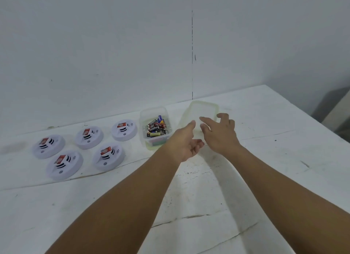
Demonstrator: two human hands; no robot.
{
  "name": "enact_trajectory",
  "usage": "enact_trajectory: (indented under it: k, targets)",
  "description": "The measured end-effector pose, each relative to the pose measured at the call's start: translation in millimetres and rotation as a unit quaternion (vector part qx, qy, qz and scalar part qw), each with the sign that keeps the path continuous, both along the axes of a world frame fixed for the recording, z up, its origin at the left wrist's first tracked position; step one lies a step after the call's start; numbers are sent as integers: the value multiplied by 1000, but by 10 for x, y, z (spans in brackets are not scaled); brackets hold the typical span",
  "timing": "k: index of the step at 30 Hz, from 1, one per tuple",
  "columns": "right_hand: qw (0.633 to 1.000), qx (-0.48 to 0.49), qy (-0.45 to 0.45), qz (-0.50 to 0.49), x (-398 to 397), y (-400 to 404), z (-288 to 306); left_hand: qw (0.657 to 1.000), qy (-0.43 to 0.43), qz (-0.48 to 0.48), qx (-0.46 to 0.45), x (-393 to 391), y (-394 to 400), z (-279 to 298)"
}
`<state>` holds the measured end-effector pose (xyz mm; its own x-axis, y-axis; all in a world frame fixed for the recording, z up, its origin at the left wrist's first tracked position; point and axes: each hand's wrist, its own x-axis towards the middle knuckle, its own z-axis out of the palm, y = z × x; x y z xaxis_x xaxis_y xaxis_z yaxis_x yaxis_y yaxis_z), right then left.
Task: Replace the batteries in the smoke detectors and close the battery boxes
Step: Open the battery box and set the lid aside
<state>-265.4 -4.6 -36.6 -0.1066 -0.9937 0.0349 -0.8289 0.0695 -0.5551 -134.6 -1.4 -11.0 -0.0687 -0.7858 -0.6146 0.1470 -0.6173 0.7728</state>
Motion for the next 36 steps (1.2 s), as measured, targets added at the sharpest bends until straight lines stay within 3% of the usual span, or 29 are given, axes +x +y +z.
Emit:
enact_trajectory:
  k: [5,10,17,22,27,30,36]
  targets:
    - [999,31,-1,22,-105,29,87,998,13,61,1,-108,-132,-122]
    - [999,37,4,20,-140,44,128,999,10,50,-9,-95,-183,-180]
    - [996,-54,-28,-64,-204,98,172,996,-48,34,-63,-46,33,-226]
    - [981,39,-151,-115,-260,239,101,991,-100,14,-89,278,322,-271]
    - [954,88,-278,-70,-59,540,-100,984,-142,14,-110,816,670,-251]
    - [918,137,-370,-49,229,748,-186,977,-177,55,-103,1238,869,-322]
    - [877,168,-450,12,886,943,-309,973,-181,122,-81,1972,1219,-527]
